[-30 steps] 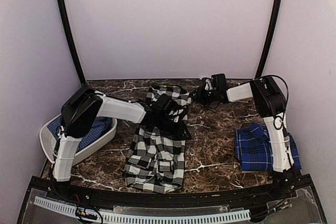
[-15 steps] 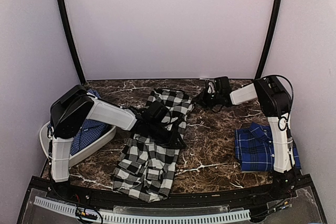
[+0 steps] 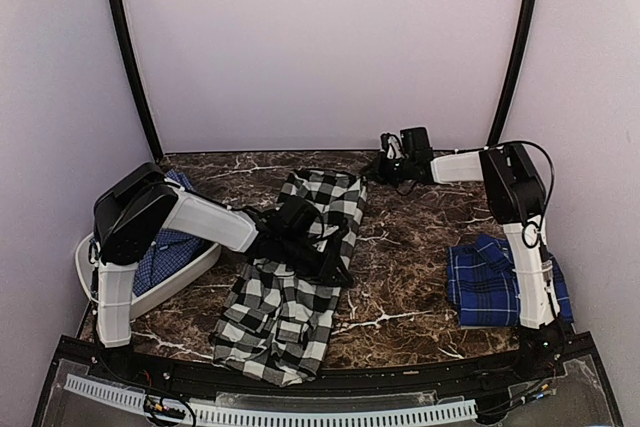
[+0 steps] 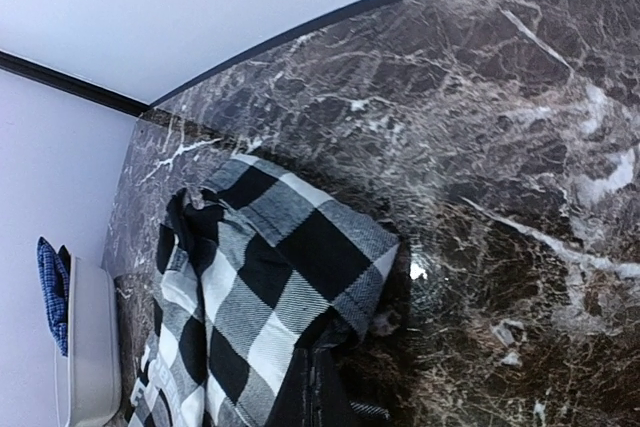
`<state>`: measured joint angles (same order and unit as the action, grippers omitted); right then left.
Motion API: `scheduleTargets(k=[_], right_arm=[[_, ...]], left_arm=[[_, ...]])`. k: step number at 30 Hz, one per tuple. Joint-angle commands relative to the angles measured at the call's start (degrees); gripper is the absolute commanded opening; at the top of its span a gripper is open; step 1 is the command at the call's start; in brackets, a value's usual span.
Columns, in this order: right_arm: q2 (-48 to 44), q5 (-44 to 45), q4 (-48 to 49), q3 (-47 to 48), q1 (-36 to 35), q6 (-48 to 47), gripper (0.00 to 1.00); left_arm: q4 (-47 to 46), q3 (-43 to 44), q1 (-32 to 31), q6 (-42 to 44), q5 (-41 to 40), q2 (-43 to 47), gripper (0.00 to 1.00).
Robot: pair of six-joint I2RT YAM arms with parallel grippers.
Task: Fold and stack the long sleeve shirts
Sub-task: Adjust the rectangle-folded shirt at the center of the board.
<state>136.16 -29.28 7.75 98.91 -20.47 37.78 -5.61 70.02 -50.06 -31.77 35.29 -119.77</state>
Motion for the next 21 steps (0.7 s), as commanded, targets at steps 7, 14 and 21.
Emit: scheduleTargets(k=[7, 14, 21], right_arm=[[3.26, 4.34, -10.62, 7.22, 0.2, -4.84, 0.24], [-1.97, 8.96, -19.79, 8.08, 0.6, -8.15, 0.4], [-9.72, 8.35, -20.03, 2.14, -0.22, -8.97, 0.37]], left_arm=[[4.0, -0.14, -0.94, 0.36, -0.12, 1.79, 0.29], [4.2, 6.24, -0.55, -3.13, -1.93, 5.83, 0.3], [4.39, 7.93, 2.38, -6.91, -8.37, 11.15, 0.3]])
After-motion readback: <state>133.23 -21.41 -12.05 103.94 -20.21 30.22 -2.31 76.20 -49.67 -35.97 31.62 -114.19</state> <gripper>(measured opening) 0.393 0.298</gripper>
